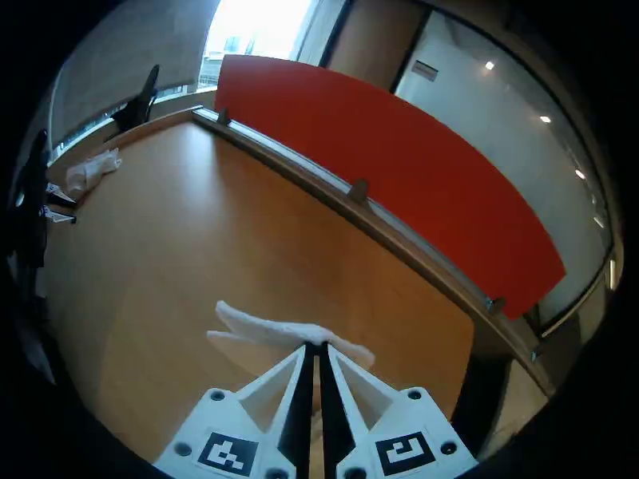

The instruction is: Fold towel

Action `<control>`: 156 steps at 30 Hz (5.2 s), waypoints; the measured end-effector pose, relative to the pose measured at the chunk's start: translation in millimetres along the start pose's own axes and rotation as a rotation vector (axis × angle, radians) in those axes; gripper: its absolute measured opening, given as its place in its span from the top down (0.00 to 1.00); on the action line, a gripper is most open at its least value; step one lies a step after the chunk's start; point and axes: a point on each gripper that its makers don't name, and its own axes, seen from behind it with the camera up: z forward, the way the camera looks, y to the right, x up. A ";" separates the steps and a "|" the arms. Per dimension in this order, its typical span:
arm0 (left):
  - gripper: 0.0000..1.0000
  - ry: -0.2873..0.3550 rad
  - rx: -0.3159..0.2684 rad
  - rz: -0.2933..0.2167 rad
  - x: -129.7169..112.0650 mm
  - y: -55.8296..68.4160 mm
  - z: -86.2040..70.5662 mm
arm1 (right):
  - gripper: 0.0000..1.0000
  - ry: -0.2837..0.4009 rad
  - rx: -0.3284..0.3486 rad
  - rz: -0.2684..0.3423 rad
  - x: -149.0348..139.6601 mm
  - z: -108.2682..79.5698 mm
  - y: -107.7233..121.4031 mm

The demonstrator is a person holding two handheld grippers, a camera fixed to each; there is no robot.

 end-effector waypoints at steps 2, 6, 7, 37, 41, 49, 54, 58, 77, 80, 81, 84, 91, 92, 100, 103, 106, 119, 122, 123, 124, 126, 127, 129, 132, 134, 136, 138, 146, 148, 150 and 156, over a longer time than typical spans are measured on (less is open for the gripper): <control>0.29 -0.001 0.002 0.000 0.3 1.0 0.2 | 0.96 -0.011 -0.011 -0.003 -3.3 -0.9 10.3; 0.29 -0.003 0.003 0.000 0.9 3.2 0.6 | 0.96 -0.023 -0.030 0.001 -8.8 -2.4 28.4; 0.29 -0.002 0.004 0.000 1.1 3.4 0.6 | 0.96 -0.025 -0.033 0.003 -10.1 -2.9 32.1; 0.29 -0.004 -0.007 0.037 12.5 22.9 6.0 | 0.96 -0.072 -0.066 0.048 -54.2 -25.7 70.8; 0.29 -0.003 -0.013 0.041 12.9 25.8 6.6 | 0.96 -0.084 -0.068 0.059 -68.8 -35.3 67.9; 0.29 0.000 -0.025 0.054 14.1 32.0 5.7 | 0.96 -0.124 -0.081 0.088 -109.0 -57.5 65.6; 0.29 0.000 -0.032 0.057 12.7 34.8 4.9 | 0.96 -0.151 -0.093 0.116 -135.6 -68.8 62.5; 0.29 -0.001 -0.035 0.062 10.9 36.2 3.6 | 0.96 -0.173 -0.102 0.143 -156.2 -75.5 58.9; 0.29 -0.006 -0.024 0.077 6.1 29.3 -5.2 | 0.96 -0.296 -0.118 0.298 -248.8 -75.4 40.8; 0.29 -0.006 -0.022 0.078 5.3 28.3 -6.2 | 0.96 -0.314 -0.121 0.319 -258.6 -73.4 39.2; 0.29 -0.006 -0.021 0.077 5.0 28.0 -6.5 | 0.96 -0.320 -0.122 0.325 -261.8 -73.0 38.7; 0.29 -0.006 -0.019 0.076 4.4 27.1 -7.4 | 0.95 -0.334 -0.124 0.339 -269.4 -72.1 37.4; 0.29 -0.009 -0.018 0.080 3.7 25.8 -7.9 | 0.95 -0.351 -0.128 0.359 -278.5 -68.5 36.5; 0.29 -0.009 -0.018 0.081 3.5 25.7 -7.9 | 0.96 -0.352 -0.128 0.360 -279.3 -68.0 36.4; 0.29 -0.013 -0.019 0.080 2.2 26.2 -6.8 | 0.95 -0.360 -0.134 0.358 -281.4 -65.5 32.9; 0.29 -0.013 -0.020 0.081 2.3 26.6 -6.5 | 0.95 -0.363 -0.133 0.359 -282.4 -65.4 31.4; 0.29 -0.012 -0.020 0.083 2.9 26.3 -6.6 | 0.95 -0.370 -0.134 0.360 -284.9 -65.8 31.1; 0.29 -0.016 -0.019 0.090 3.6 25.1 -6.6 | 0.95 -0.387 -0.132 0.366 -292.6 -66.4 29.0; 0.29 -0.016 -0.020 0.090 3.9 25.0 -6.1 | 0.95 -0.389 -0.134 0.366 -293.4 -65.4 28.8; 0.29 -0.016 -0.020 0.091 4.1 24.9 -6.0 | 0.95 -0.391 -0.135 0.366 -294.1 -65.2 29.0; 0.29 -0.015 -0.019 0.091 4.3 24.8 -5.9 | 0.95 -0.392 -0.136 0.366 -294.8 -65.0 29.2; 0.29 -0.015 -0.019 0.091 4.3 24.6 -5.6 | 0.95 -0.395 -0.137 0.365 -296.2 -65.0 29.3; 0.29 -0.016 -0.020 0.091 4.0 24.6 -5.5 | 0.95 -0.395 -0.137 0.365 -296.8 -65.2 29.1; 0.29 -0.017 -0.020 0.090 3.4 24.7 -5.1 | 0.95 -0.396 -0.139 0.365 -297.8 -65.4 29.1; 0.29 -0.019 -0.020 0.091 2.4 25.0 -4.4 | 0.95 -0.397 -0.142 0.367 -298.3 -65.4 29.9; 0.29 -0.020 -0.020 0.092 1.8 25.2 -4.2 | 0.94 -0.396 -0.143 0.368 -298.6 -65.2 29.9; 0.29 -0.020 -0.021 0.092 1.6 25.8 -4.2 | 0.94 -0.396 -0.144 0.367 -298.8 -65.4 29.8; 0.29 -0.020 -0.021 0.091 1.6 26.2 -4.2 | 0.93 -0.395 -0.146 0.366 -298.9 -65.7 29.8; 0.29 -0.016 -0.021 0.088 4.2 24.3 -3.8 | 0.51 -0.390 -0.161 0.377 -297.8 -69.7 29.7; 0.29 -0.013 -0.021 0.087 5.4 24.1 -3.6 | 0.31 -0.379 -0.164 0.385 -295.5 -70.3 29.5; 0.29 -0.011 -0.022 0.086 6.5 24.3 -3.5 | 0.24 -0.370 -0.164 0.391 -293.3 -70.4 28.6; 0.29 -0.006 -0.025 0.084 7.6 25.8 -4.4 | 0.05 -0.358 -0.157 0.398 -288.7 -68.7 23.5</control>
